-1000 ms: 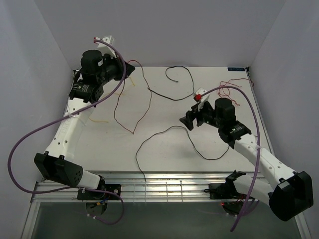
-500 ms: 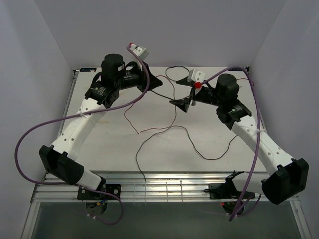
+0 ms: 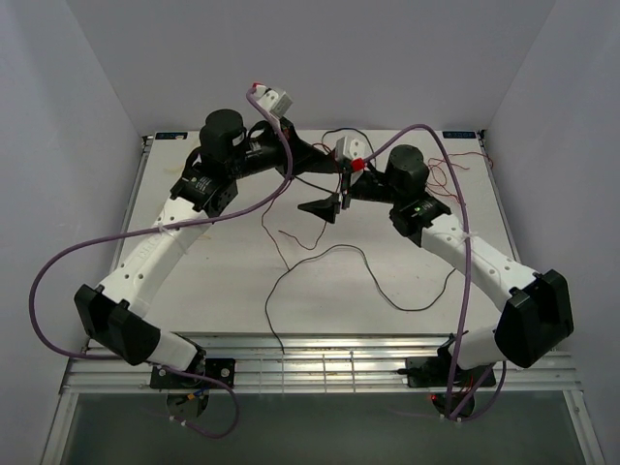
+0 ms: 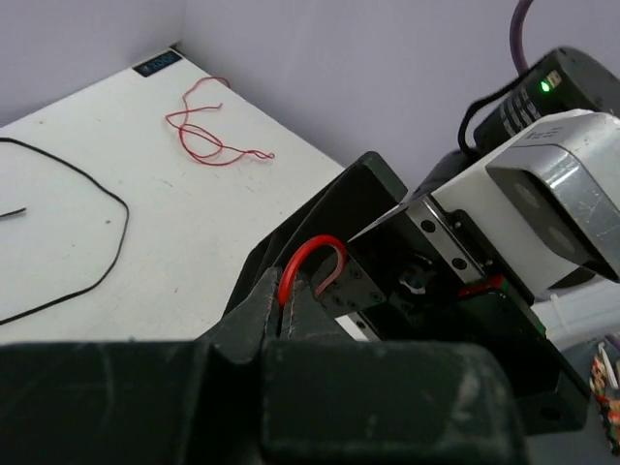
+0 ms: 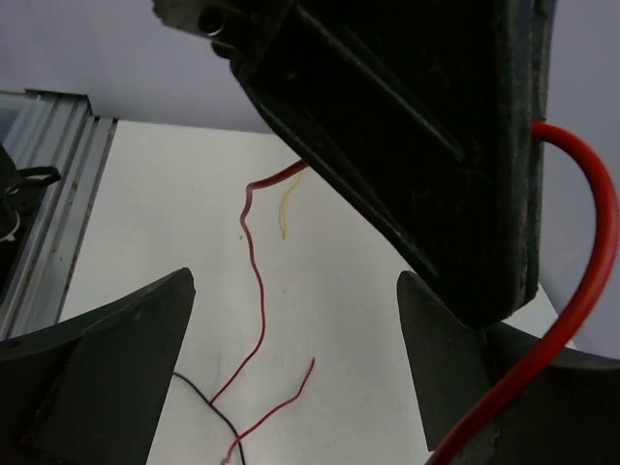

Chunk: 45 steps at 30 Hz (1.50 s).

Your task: Untangle the cables

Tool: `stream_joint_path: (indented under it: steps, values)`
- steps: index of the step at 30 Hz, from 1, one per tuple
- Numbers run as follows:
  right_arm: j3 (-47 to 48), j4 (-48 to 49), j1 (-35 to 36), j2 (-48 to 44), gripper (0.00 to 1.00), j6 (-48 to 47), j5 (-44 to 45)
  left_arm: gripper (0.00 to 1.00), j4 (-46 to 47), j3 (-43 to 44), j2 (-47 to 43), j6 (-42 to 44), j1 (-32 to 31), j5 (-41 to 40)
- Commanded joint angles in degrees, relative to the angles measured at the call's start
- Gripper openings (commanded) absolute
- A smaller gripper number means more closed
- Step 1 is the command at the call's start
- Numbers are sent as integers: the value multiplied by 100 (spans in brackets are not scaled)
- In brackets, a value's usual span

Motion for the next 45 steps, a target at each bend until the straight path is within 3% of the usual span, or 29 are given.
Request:
stream_joint_path:
  steps: [1, 6, 9, 14, 15, 16, 18, 19, 20, 22, 23, 24, 26, 27, 30, 31, 39, 42, 43, 45]
  values:
    - [2, 1646, 317, 214, 90, 1006, 365, 0, 630, -171, -348, -359, -293, -828]
    - [-130, 2910, 450, 504, 90, 2374, 1251, 0, 1612, -776, -585, -833, -539, -1592]
    - [-236, 3779, 459, 698, 91, 3270, 1149, 0, 2131, -1197, -726, -1184, -672, -2094]
    - [-394, 4504, 476, 891, 97, 3995, 1103, 0, 2442, -1341, -709, -1361, -847, -2421]
    - [-420, 4531, 476, 883, 90, 4013, 1199, 0, 2450, -1341, -709, -1361, -865, -2438]
    - [-447, 4400, 476, 822, 62, 3944, 1305, 0, 2451, -1341, -700, -1335, -883, -2491]
    - [-491, 4146, 476, 725, 36, 3803, 1585, 0, 2477, -1367, -744, -1282, -891, -2579]
    - [-500, 3961, 468, 594, 16, 3611, 1718, 0, 2477, -1376, -752, -1256, -883, -2623]
    - [-500, 3498, 468, 523, 9, 3504, 1849, 0, 2477, -1393, -787, -1238, -891, -2754]
    - [-509, 3013, 415, 348, 8, 3337, 2403, 3, 2442, -1428, -831, -1212, -892, -2878]
    - [-500, 2662, 363, 303, 8, 3267, 2500, 14, 2416, -1454, -858, -1186, -892, -3017]
    - [-491, 2546, 197, 277, 8, 3283, 2545, 40, 2311, -1455, -902, -1142, -892, -3106]
    - [-465, 2283, -58, 215, 8, 3476, 2493, 62, 2118, -1429, -954, -1045, -892, -3299]
    - [-447, 2203, -338, 180, 8, 3477, 2379, 78, 2056, -1420, -1024, -932, -892, -3474]
    - [-228, 1608, -848, 57, 8, 3206, 2552, 94, 1845, -1393, -1130, -773, -892, -3816]
    - [-132, 1456, -964, 22, 8, 3118, 2632, 98, 1783, -1358, -1139, -729, -892, -3879]
    - [1509, 340, -2562, 266, 8, 2229, 3431, 98, 825, -1253, -1025, -491, -892, -4942]
    - [2448, -134, -2968, 696, 8, 1590, 3827, 98, 500, -1323, -981, -465, -883, -5373]
    - [2784, -693, -3012, 837, 8, 961, 4002, 98, 395, -1306, -964, -447, -883, -5548]
    - [3591, -1093, -3118, 1310, 8, 316, 4967, 98, -35, -1244, -815, -491, -857, -5742]
